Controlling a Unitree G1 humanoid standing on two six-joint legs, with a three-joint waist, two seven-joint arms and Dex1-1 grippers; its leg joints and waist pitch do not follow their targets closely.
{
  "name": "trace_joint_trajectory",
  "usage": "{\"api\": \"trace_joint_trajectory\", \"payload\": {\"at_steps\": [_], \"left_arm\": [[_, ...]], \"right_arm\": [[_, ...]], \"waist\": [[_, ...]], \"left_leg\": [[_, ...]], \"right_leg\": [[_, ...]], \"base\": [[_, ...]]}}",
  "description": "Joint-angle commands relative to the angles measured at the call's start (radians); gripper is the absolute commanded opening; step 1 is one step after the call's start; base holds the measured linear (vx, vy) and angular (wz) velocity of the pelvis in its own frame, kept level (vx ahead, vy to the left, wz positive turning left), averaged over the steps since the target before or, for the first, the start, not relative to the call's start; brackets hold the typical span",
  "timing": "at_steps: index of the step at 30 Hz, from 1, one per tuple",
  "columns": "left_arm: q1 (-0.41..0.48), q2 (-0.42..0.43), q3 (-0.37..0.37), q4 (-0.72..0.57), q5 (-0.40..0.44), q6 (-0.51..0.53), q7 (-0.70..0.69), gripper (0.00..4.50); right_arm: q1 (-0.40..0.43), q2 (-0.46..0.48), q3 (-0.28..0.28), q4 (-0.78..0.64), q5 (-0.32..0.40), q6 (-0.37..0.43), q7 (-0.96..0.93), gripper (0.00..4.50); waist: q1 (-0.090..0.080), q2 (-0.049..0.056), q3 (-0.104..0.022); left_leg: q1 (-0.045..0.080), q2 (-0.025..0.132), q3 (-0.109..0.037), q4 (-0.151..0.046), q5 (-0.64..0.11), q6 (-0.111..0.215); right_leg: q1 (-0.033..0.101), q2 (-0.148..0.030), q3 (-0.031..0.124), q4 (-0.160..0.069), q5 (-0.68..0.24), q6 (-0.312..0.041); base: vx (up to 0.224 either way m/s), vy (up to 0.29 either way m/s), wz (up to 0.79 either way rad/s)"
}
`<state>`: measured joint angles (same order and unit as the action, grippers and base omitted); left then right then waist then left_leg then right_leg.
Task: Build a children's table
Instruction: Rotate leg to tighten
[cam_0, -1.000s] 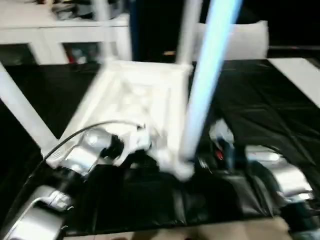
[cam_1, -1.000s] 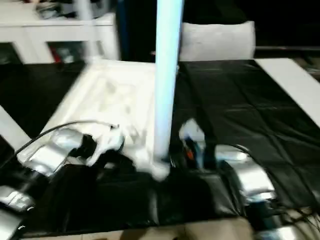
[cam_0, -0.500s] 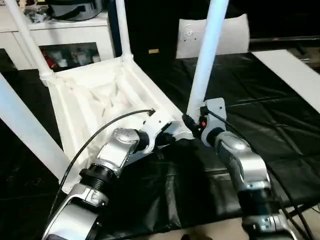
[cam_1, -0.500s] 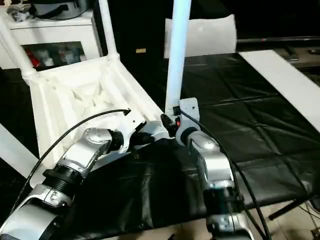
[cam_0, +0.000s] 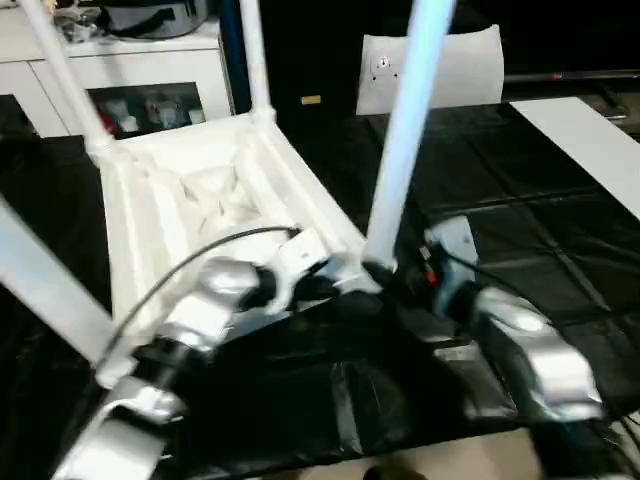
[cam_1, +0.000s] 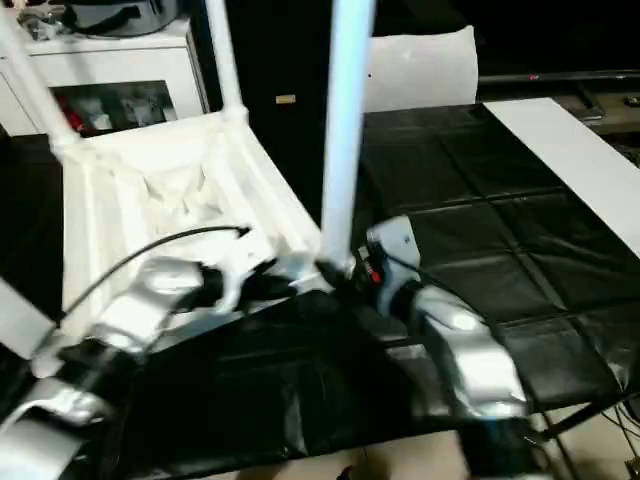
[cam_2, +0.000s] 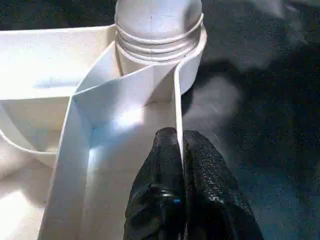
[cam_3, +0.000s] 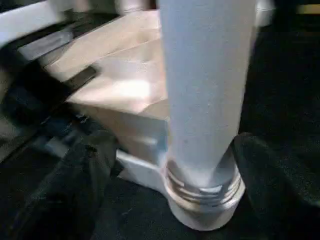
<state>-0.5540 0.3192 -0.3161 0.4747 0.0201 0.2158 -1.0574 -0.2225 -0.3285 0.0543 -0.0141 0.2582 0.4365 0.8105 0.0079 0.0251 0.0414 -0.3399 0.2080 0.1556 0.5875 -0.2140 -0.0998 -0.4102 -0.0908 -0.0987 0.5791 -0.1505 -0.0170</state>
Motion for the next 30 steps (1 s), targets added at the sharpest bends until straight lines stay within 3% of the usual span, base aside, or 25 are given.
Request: {"api": "trace_joint_trajectory", "payload": {"at_steps": [1, 3, 6, 10, 13, 30], "left_arm": [[-0.005, 0.02, -0.063, -0.026, 0.005, -0.109, -0.109, 0.0], [-0.006, 0.039, -0.076, -0.014, 0.008, -0.142, -0.154, 0.0], [-0.007, 0.062, -0.088, -0.004, -0.002, -0.172, -0.23, 0.0], [-0.015, 0.1, -0.116, 0.007, -0.009, -0.219, -0.329, 0.0], [-0.026, 0.122, -0.139, 0.015, -0.014, -0.257, -0.396, 0.0], [-0.062, 0.126, -0.172, 0.075, 0.012, -0.367, -0.481, 0.0]], "right_arm": [[-0.003, -0.041, 0.032, -0.027, 0.022, -0.014, 0.1, 4.39], [-0.001, -0.075, 0.04, -0.023, 0.024, -0.025, 0.148, 4.48], [0.0, -0.133, 0.061, -0.011, 0.035, -0.045, 0.24, 4.48], [-0.011, -0.193, 0.097, 0.02, 0.029, -0.087, 0.348, 4.48], [-0.029, -0.214, 0.116, 0.054, 0.02, -0.13, 0.407, 4.48], [-0.086, -0.237, 0.155, 0.103, 0.078, -0.131, 0.586, 2.94]], "waist": [[0.009, -0.001, -0.06], [0.014, -0.004, -0.06], [0.035, -0.004, -0.062], [0.051, -0.007, -0.063], [0.056, -0.012, -0.063], [0.077, -0.017, -0.065]], "left_leg": [[-0.012, 0.01, 0.008, -0.065, -0.174, 0.088], [-0.01, 0.012, 0.011, -0.064, -0.17, 0.085], [-0.004, 0.016, 0.013, -0.064, -0.143, 0.084], [-0.007, 0.018, 0.014, -0.063, -0.121, 0.089], [-0.01, 0.016, 0.014, -0.063, -0.126, 0.087], [-0.01, 0.017, 0.017, -0.06, -0.119, 0.081]], "right_leg": [[0.069, -0.042, 0.043, -0.069, -0.293, -0.184], [0.066, -0.042, 0.045, -0.068, -0.291, -0.187], [0.064, -0.044, 0.048, -0.061, -0.258, -0.199], [0.065, -0.046, 0.049, -0.052, -0.213, -0.217], [0.068, -0.048, 0.048, -0.051, -0.236, -0.212], [0.067, -0.046, 0.047, -0.054, -0.278, -0.19]], "base": [[0.0, 0.0, 0.0], [0.0, 0.0, 0.0], [0.0, 0.0, 0.0], [0.0, 0.0, 0.0], [0.0, 0.0, 0.0], [0.0, 0.0, 0.0]]}}
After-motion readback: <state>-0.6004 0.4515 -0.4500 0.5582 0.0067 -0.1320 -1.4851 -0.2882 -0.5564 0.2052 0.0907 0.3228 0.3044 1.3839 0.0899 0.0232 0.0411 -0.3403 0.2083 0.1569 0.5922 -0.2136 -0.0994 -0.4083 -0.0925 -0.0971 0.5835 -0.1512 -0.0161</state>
